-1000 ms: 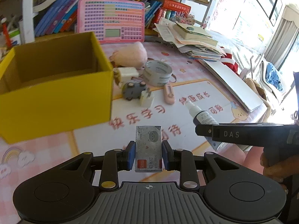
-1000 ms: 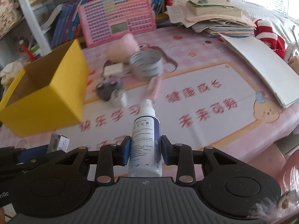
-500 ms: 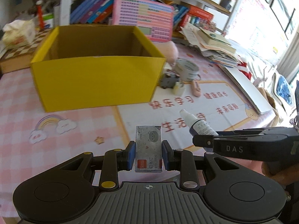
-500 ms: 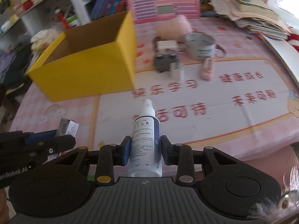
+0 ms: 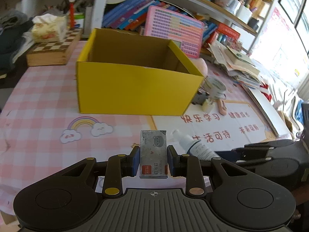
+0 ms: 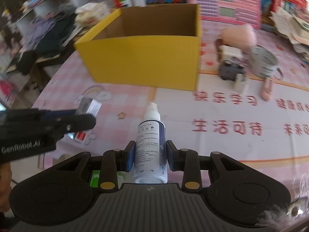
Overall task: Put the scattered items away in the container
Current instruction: 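Lift and carry the spray bottle and card box toward the yellow box with both tools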
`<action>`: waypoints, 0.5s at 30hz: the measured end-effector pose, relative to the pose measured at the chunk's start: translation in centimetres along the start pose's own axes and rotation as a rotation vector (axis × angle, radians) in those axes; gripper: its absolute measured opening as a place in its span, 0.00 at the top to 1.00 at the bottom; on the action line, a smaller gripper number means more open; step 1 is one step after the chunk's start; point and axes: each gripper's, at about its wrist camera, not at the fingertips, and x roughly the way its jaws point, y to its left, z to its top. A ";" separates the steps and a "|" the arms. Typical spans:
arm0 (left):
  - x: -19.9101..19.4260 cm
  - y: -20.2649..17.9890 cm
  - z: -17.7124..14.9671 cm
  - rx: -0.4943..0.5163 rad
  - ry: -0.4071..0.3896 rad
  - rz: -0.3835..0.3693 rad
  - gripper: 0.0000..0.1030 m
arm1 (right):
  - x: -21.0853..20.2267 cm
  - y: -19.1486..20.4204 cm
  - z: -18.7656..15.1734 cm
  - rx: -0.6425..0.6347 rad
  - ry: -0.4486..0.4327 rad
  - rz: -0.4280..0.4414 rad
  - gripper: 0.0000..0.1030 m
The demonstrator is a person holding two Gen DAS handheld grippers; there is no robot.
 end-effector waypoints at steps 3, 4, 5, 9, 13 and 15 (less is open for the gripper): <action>-0.6 1.0 -0.1 -0.026 -0.010 0.008 0.73 | 0.3 1.1 0.2 -0.047 0.013 0.031 0.69; -0.8 1.3 -0.2 -0.033 -0.014 0.009 0.73 | 0.5 1.4 0.3 -0.061 0.015 0.042 0.69; -1.0 1.6 -0.2 -0.041 -0.019 0.012 0.73 | 0.5 1.7 0.4 -0.074 0.016 0.052 0.69; -2.2 2.8 0.3 -0.073 -0.053 0.026 0.73 | 0.6 2.9 0.9 -0.128 0.016 0.087 0.69; -3.2 3.4 1.2 -0.091 -0.093 0.042 0.73 | 0.3 3.8 1.8 -0.178 -0.015 0.117 0.69; -3.6 3.6 1.7 -0.093 -0.115 0.050 0.73 | 0.1 4.0 2.4 -0.196 -0.038 0.133 0.69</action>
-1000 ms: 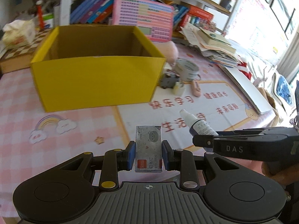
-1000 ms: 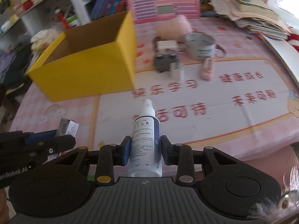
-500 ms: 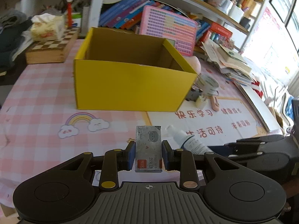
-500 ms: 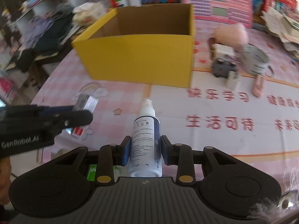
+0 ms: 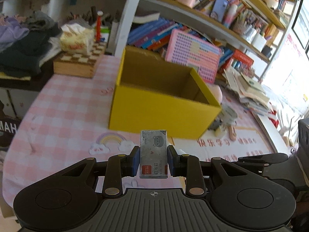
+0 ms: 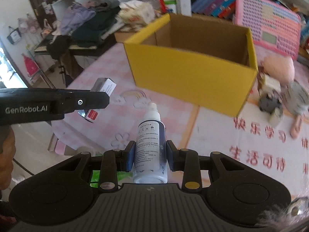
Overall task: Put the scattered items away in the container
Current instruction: 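Lift and carry the spray bottle and card box toward the yellow box with both tools, then lower both items into the yellow box and open both tools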
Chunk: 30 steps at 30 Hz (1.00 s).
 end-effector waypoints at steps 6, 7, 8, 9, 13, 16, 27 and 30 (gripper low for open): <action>-0.8 -0.2 2.5 0.010 -0.070 -0.005 0.73 | -1.6 -0.5 2.9 -0.040 -0.096 0.033 0.69; -0.9 -0.3 3.1 0.015 -0.084 -0.009 0.73 | -1.9 -0.8 3.5 -0.038 -0.112 0.038 0.69; -0.9 -0.5 3.7 0.022 -0.099 -0.012 0.73 | -2.3 -1.2 4.1 -0.033 -0.131 0.043 0.69; -0.8 -0.7 4.4 0.031 -0.112 -0.013 0.73 | -2.6 -1.5 4.9 -0.028 -0.148 0.046 0.69; 0.1 -1.2 7.1 0.064 -0.158 -0.011 0.73 | -3.4 -2.8 8.1 -0.055 -0.203 0.028 0.69; 1.4 -1.6 9.1 0.106 -0.176 0.000 0.73 | -3.1 -4.1 10.5 -0.086 -0.223 0.005 0.69; 12.9 -2.1 14.6 0.231 -0.010 0.057 0.73 | 5.2 -10.7 17.0 -0.211 -0.060 -0.126 0.69; 16.7 -3.0 15.0 0.298 0.064 0.085 0.73 | 8.7 -12.4 17.9 -0.248 0.022 -0.157 0.69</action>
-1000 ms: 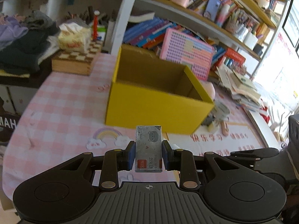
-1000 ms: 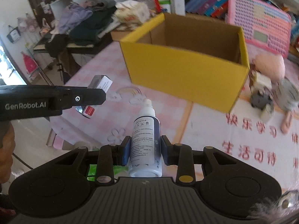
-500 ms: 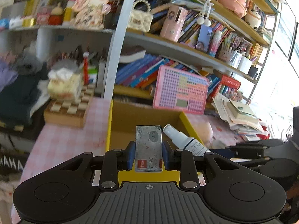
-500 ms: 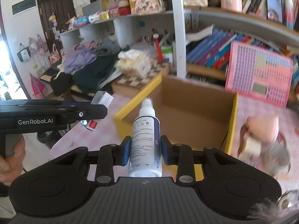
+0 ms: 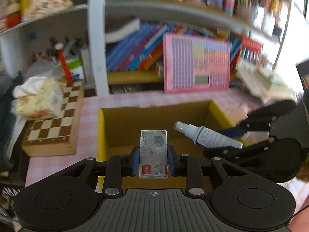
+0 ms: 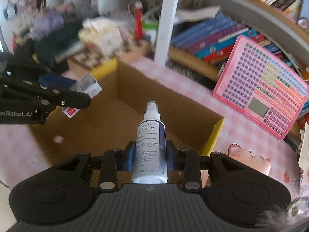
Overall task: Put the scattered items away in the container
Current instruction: 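Lower both items into the yellow box and open both tools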
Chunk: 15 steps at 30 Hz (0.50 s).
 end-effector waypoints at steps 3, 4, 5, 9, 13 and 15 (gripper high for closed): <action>3.2 -1.4 0.6 0.101 0.077 0.027 0.73 | 3.0 -0.4 0.3 -0.057 0.070 -0.005 0.69; 4.3 -1.7 0.8 0.126 0.106 0.033 0.73 | 3.8 -0.4 0.3 -0.081 0.089 -0.005 0.69; 5.3 -1.9 1.0 0.145 0.133 0.039 0.73 | 4.6 -0.4 0.4 -0.105 0.105 -0.007 0.69; 8.1 -2.1 1.5 0.170 0.208 0.076 0.73 | 6.9 -0.5 0.7 -0.145 0.170 0.018 0.69; 9.6 -1.9 1.9 0.166 0.271 0.076 0.73 | 8.6 -0.7 1.3 -0.140 0.211 0.049 0.69; 10.4 -1.7 1.9 0.177 0.303 0.087 0.73 | 9.3 -0.6 1.5 -0.136 0.220 0.054 0.69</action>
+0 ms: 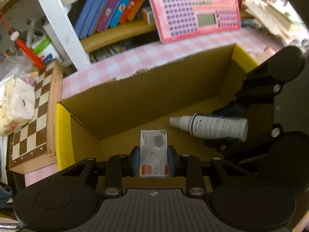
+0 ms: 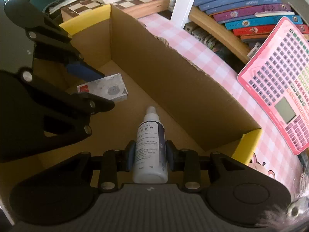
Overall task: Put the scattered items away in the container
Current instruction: 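Lower both items into the yellow box and open both tools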
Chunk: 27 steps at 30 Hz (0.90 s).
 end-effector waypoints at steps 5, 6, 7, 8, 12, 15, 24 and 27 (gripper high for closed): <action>0.7 0.5 0.1 -0.014 0.038 0.005 0.73 | 0.6 0.3 0.8 0.000 0.001 0.008 0.69; 0.7 0.6 0.1 -0.017 0.043 0.006 0.73 | 0.7 0.4 0.9 0.001 0.001 0.007 0.69; 0.7 0.7 0.0 -0.022 0.047 0.005 0.73 | 0.8 0.5 0.9 0.002 0.001 0.005 0.69; 0.7 0.8 0.0 -0.030 0.050 0.000 0.73 | 1.0 0.6 1.0 0.004 0.002 0.005 0.69; 0.7 0.7 -0.2 -0.052 0.060 -0.018 0.73 | 1.0 0.5 0.8 -0.007 0.000 0.022 0.69; 0.5 0.1 -0.6 -0.033 0.069 -0.031 0.73 | 1.0 0.5 0.6 -0.018 0.001 0.033 0.69; 0.4 1.6 -1.4 -0.076 0.084 -0.028 0.72 | 0.4 0.7 0.9 -0.030 -0.007 0.038 0.69; 0.5 1.3 -1.4 -0.062 0.091 -0.020 0.72 | 0.2 0.7 1.1 -0.048 -0.003 0.031 0.69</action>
